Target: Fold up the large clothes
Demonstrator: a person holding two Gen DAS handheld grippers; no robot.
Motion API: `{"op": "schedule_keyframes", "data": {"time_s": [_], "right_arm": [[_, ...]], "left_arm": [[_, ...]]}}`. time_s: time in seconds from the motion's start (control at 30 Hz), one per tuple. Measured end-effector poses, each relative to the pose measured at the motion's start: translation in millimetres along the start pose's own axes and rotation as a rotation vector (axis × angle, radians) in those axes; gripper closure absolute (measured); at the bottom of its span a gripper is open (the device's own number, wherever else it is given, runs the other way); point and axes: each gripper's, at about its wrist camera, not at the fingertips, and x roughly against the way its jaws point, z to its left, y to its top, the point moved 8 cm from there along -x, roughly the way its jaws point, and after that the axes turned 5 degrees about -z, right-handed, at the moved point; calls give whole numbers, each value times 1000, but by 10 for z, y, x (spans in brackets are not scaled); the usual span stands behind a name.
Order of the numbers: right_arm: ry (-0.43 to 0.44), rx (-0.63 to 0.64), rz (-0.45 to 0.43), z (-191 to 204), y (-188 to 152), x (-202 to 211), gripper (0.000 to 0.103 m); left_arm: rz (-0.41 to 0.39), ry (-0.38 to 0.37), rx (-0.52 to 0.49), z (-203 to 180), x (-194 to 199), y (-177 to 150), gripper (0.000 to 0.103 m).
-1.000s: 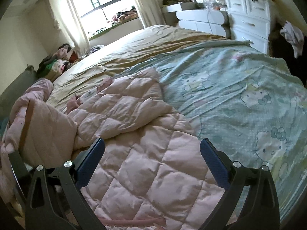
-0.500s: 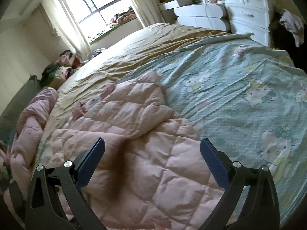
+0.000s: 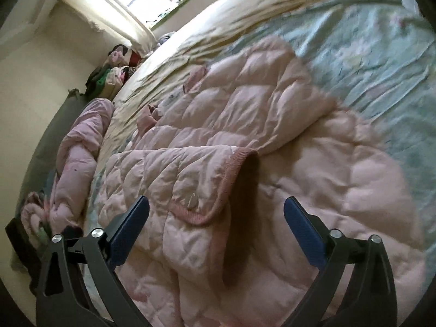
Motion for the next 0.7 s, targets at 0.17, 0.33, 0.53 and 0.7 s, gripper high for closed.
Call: {"op": "schedule_keyframes", "data": {"time_s": [0.17, 0.33, 0.53, 0.7], "right_arm": [[45, -141, 48, -91, 10, -274, 46], [71, -119, 24, -37, -10, -353, 76], [71, 42, -65, 184, 101, -216, 93], [37, 220, -225, 588, 531, 123, 94]], "left_arm": [[-45, 85, 55, 220, -181, 257, 9], [-54, 29, 117, 203, -406, 309, 9], [-74, -24, 145, 159, -605, 284, 9], [-74, -41, 169, 242, -693, 273, 9]]}}
